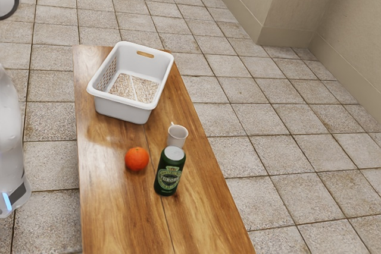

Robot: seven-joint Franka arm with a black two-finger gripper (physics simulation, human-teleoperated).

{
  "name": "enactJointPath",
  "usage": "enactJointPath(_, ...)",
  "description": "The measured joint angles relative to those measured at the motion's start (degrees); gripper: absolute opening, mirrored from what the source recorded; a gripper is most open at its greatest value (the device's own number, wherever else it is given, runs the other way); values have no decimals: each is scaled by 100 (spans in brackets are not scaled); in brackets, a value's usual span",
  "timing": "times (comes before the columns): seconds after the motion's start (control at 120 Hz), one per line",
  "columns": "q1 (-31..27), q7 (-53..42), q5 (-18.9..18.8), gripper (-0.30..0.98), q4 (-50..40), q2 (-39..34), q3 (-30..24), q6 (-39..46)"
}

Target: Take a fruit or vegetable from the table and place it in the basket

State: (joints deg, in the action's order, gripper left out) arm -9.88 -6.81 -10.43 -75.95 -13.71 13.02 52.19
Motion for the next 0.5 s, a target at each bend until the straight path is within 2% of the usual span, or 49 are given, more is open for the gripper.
enactJointPath(0.092, -20, -204, -99, 67, -80, -13, 12, 881)
enactJointPath(0.2, -23, -407, -151, 67, -95, -15, 16, 1521)
enactJointPath(0.35, -20, -635, -112, 67, -90, -20, 143, 1999)
enactJointPath(0.5, 58, -809, 105, 66, 78, 358, -342, 2247)
